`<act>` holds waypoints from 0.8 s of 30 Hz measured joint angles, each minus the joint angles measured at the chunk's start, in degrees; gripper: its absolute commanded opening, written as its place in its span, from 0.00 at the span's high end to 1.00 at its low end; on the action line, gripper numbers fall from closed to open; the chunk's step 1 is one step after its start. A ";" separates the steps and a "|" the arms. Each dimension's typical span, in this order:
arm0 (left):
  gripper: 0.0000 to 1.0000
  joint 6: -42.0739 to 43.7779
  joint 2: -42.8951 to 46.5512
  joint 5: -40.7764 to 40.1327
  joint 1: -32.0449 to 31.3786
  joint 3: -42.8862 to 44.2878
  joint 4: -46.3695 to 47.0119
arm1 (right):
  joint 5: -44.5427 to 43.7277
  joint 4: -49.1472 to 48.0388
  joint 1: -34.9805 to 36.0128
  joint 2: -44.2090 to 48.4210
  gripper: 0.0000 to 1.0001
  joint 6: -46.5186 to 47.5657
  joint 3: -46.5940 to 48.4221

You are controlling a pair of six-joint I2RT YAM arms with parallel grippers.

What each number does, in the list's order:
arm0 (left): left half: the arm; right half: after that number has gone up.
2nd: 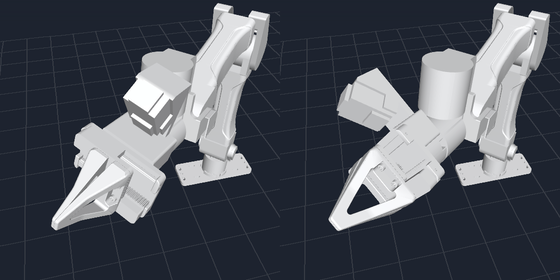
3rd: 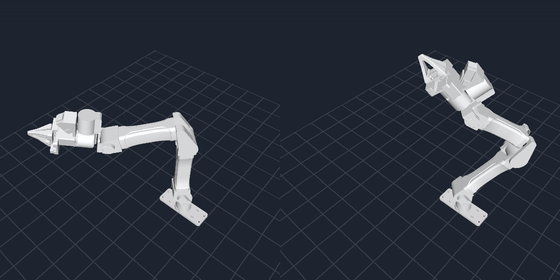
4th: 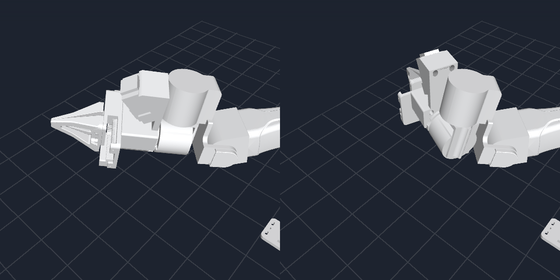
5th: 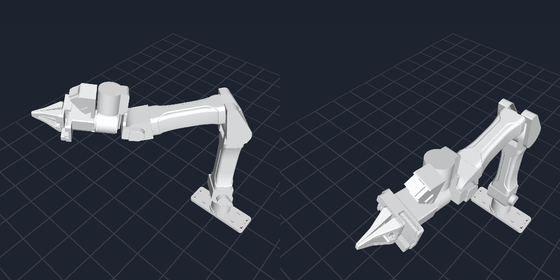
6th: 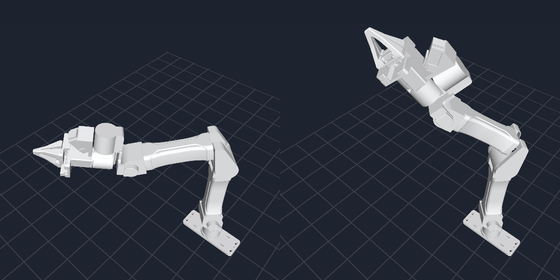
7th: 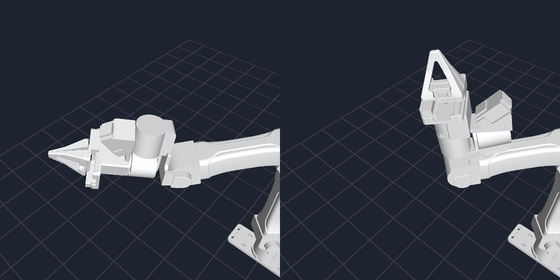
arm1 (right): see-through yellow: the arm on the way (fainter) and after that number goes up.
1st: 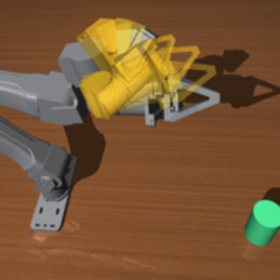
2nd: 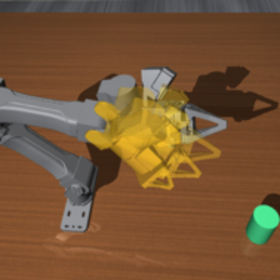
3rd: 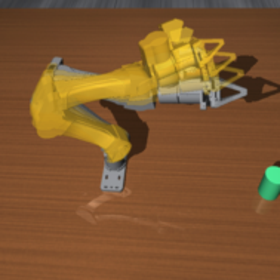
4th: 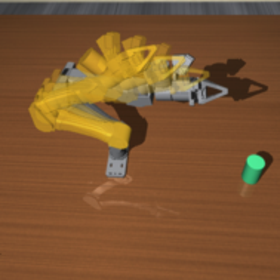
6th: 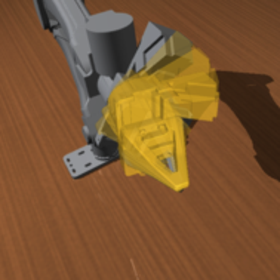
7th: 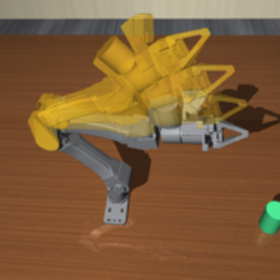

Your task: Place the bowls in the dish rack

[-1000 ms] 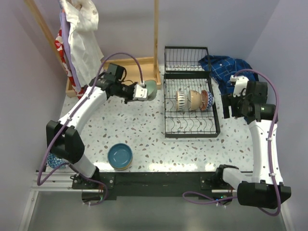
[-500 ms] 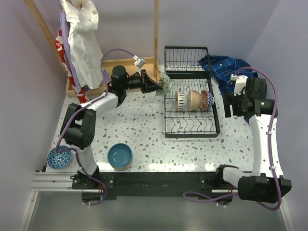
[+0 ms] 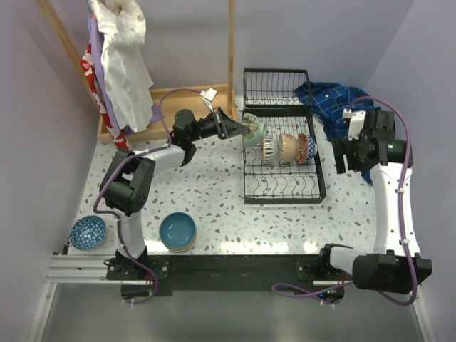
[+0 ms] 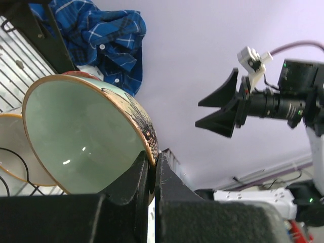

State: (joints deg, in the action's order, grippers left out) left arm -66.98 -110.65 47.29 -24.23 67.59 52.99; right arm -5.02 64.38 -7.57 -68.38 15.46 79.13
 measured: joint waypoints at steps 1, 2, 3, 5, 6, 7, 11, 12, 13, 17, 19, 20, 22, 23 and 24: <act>1.00 -1.36 -0.59 -0.74 -0.04 -0.02 0.46 | -0.15 0.42 0.00 -0.11 0.19 0.00 0.28; 1.00 -2.62 -1.31 -1.55 -0.04 -0.02 1.11 | -0.35 0.90 0.00 -0.31 0.19 0.02 0.66; 1.00 -3.78 -2.05 -2.25 -0.04 -0.02 1.95 | -0.48 1.14 0.00 -0.52 0.19 0.02 0.94; 1.00 -5.97 -3.48 -3.74 -0.04 -0.37 3.15 | -0.81 1.73 0.00 -1.14 0.19 0.02 1.64; 1.00 -7.06 -4.07 -4.39 -0.04 -0.83 3.78 | -1.11 2.01 0.00 -1.49 0.19 0.02 1.95; 1.00 -7.96 -4.63 -4.90 -0.04 -1.33 4.28 | -1.40 2.12 0.00 -1.79 0.19 0.02 2.19; 1.00 -11.80 -7.04 -6.67 -0.04 -3.45 7.02 | -1.88 2.36 0.00 -2.84 0.19 0.02 2.78; 1.00 -12.55 -7.61 -7.04 -0.04 -3.93 7.76 | -1.97 2.51 0.00 -3.08 0.19 0.02 2.91; 1.00 -13.40 -8.07 -7.48 -0.04 -4.50 8.48 | -2.01 2.60 0.00 -3.30 0.19 0.02 3.02; 1.00 -15.54 -8.94 -8.70 -0.04 -6.64 11.13 | -2.14 2.93 0.00 -4.35 0.19 0.02 3.39; 1.00 -16.46 -9.38 -9.16 -0.04 -7.48 12.66 | -2.32 2.91 0.00 -4.81 0.19 0.02 3.43; 1.00 -16.72 -9.62 -9.27 -0.04 -7.67 13.16 | -2.47 2.95 0.00 -5.07 0.19 0.02 3.45; 1.00 -17.11 -10.29 -9.55 -0.04 -7.78 14.08 | -2.64 2.97 0.00 -5.51 0.19 0.02 3.52; 1.00 -17.38 -10.67 -9.75 -0.04 -7.78 14.40 | -2.78 2.97 0.00 -5.70 0.19 0.02 3.54; 1.00 -17.49 -11.06 -9.81 -0.04 -7.78 14.69 | -2.84 2.97 0.00 -5.88 0.19 0.02 3.56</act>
State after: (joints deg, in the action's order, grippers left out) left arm -84.47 -121.71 37.47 -24.27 59.81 67.68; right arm -7.86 67.35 -7.57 -74.26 15.49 82.70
